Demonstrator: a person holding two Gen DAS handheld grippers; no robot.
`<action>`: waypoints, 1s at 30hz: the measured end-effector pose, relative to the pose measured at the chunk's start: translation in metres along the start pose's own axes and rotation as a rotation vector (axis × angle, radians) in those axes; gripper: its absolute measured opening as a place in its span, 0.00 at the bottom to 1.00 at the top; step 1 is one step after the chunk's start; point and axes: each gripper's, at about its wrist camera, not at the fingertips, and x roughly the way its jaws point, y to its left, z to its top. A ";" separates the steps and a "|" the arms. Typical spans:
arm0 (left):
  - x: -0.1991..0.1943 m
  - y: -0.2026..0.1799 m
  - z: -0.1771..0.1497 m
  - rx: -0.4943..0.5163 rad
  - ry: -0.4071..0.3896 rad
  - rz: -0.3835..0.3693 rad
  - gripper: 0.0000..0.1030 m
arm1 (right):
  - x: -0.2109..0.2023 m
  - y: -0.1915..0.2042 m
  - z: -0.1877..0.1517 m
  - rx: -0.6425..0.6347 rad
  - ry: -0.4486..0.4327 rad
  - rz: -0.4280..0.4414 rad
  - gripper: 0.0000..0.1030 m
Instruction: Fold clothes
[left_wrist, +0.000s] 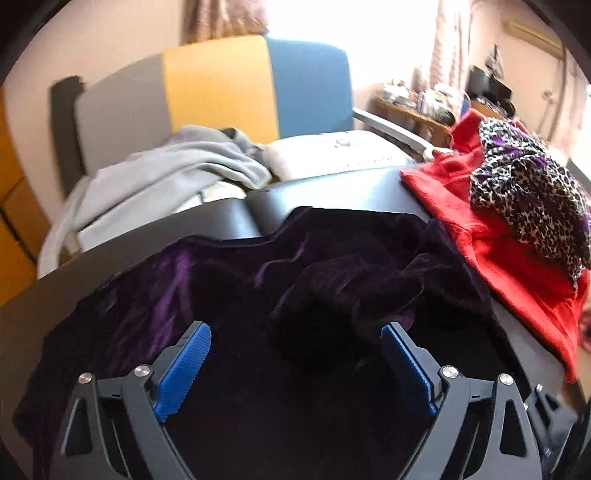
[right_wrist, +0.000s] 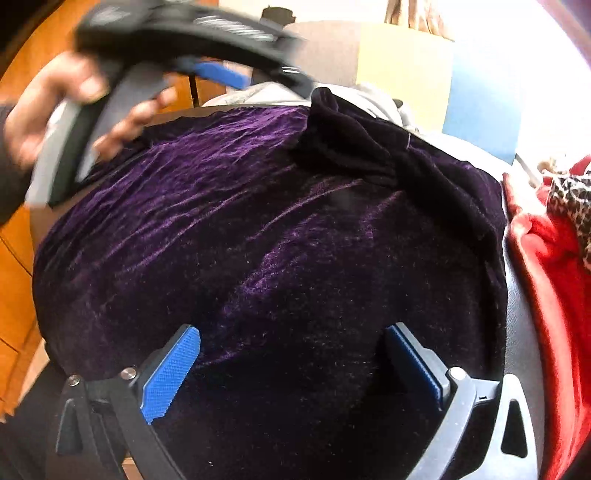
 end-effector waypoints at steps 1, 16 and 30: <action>0.009 -0.003 0.008 0.002 0.020 -0.026 0.93 | -0.001 -0.001 -0.001 0.002 -0.013 0.009 1.00; -0.040 0.039 0.035 -0.176 -0.240 -0.156 0.05 | -0.009 -0.017 -0.001 0.086 -0.055 0.115 1.00; -0.088 0.147 -0.160 -0.664 -0.142 -0.218 0.64 | -0.004 -0.005 0.007 0.000 0.029 0.069 0.99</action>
